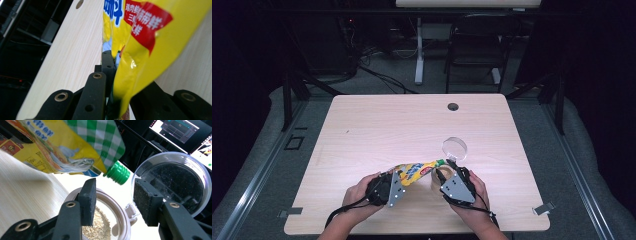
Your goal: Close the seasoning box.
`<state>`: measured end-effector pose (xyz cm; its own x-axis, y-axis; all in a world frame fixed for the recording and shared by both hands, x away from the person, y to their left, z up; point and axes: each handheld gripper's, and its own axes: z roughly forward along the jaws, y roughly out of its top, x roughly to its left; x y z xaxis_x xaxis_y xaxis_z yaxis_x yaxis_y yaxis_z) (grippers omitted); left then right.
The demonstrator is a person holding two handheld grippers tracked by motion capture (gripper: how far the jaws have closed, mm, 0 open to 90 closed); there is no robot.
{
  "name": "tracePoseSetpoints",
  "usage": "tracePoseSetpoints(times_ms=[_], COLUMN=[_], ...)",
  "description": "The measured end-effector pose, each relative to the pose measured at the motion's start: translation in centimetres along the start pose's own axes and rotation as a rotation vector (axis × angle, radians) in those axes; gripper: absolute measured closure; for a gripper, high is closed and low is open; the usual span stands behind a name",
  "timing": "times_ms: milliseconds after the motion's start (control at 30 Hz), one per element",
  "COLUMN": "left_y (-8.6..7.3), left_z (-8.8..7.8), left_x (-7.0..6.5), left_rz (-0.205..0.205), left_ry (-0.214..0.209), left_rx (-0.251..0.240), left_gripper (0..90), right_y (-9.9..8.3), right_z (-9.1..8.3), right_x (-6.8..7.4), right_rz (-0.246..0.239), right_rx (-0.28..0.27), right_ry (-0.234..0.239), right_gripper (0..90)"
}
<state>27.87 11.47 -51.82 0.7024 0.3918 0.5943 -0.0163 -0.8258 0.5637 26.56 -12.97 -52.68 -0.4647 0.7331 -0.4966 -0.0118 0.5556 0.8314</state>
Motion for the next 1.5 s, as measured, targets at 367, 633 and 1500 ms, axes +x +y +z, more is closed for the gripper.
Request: tracePoseSetpoints(times_ms=[367,633,1500], left_y=[-2.3,-3.8,-6.9], left_z=[0.5,0.7,0.8], left_x=[1.9,2.9,3.9], left_rz=[-0.242,-0.404,-0.623], left_ry=[-0.112,-0.144,-0.206], left_rx=[-0.063,-0.116,-0.155], left_gripper=[86.1,85.3,79.6], right_y=[-0.1,-0.1,0.0], right_z=[0.0,-0.1,-0.1], right_x=[-0.2,-0.4,-0.8], right_rz=[0.009,0.028,0.067], right_rx=[0.001,-0.002,0.001], right_ry=[-0.002,0.003,0.023], right_gripper=[53.2,52.8,52.7])
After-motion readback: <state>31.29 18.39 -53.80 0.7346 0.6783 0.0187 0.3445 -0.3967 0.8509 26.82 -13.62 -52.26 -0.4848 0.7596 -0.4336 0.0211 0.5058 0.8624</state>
